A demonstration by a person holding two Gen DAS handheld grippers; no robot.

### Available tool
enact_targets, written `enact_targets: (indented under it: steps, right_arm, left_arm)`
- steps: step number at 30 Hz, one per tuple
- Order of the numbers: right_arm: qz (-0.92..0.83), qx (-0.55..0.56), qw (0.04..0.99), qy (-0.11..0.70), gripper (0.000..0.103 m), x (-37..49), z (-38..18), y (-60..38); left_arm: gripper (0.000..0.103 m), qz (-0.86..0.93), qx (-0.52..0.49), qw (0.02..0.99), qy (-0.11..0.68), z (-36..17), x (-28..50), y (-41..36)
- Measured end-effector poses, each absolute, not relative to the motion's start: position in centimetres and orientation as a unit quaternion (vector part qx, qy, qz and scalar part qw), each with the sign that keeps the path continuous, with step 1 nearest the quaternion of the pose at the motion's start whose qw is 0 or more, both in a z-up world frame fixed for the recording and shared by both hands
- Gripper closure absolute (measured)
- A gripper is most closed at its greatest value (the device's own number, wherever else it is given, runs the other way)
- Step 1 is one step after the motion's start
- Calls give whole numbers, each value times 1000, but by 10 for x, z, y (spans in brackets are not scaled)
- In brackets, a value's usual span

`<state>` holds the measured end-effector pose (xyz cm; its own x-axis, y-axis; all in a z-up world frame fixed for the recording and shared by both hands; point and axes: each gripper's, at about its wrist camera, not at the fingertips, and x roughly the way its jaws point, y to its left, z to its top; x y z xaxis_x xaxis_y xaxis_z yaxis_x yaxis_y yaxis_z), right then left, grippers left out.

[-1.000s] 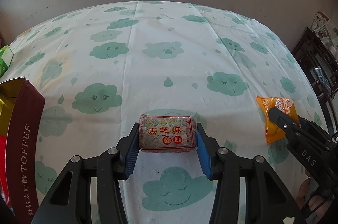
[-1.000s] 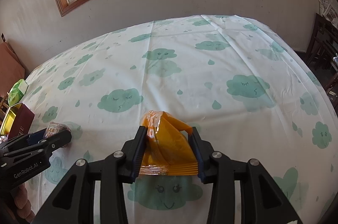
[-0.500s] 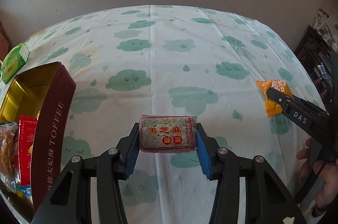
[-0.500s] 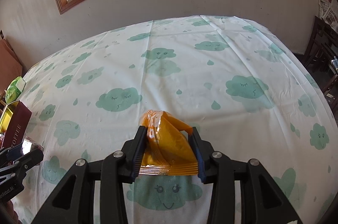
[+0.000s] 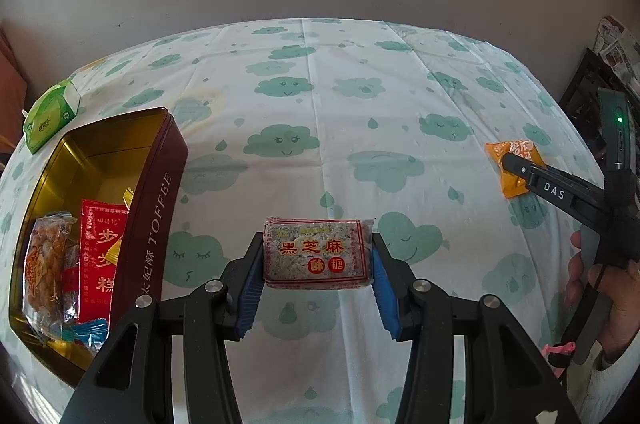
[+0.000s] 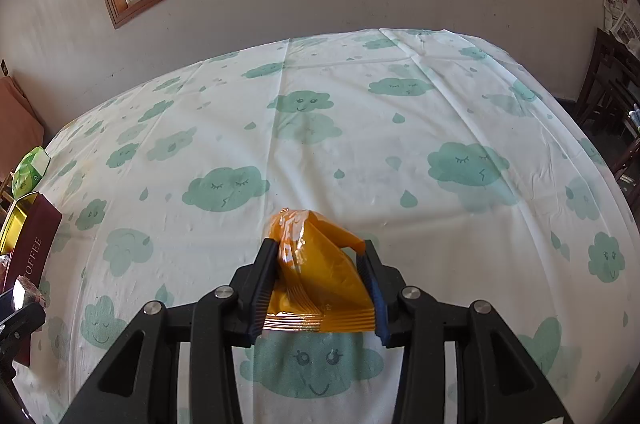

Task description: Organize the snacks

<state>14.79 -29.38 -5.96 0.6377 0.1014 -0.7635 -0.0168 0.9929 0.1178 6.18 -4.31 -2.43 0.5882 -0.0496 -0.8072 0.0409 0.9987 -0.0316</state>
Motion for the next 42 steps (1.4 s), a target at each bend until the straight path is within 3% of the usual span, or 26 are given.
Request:
enact_targets:
  steps: [17, 28, 42]
  right_arm:
    - [33, 51, 903, 424, 61, 148, -60, -294]
    - [34, 53, 903, 424, 61, 148, -60, -294]
    - [34, 54, 903, 424, 61, 148, -60, -295]
  left_arm:
    - [58, -32, -20, 902, 429, 12, 54, -18]
    - [58, 16, -48, 909, 415, 34, 64, 54]
    - [58, 84, -84, 883, 454, 15, 90, 144]
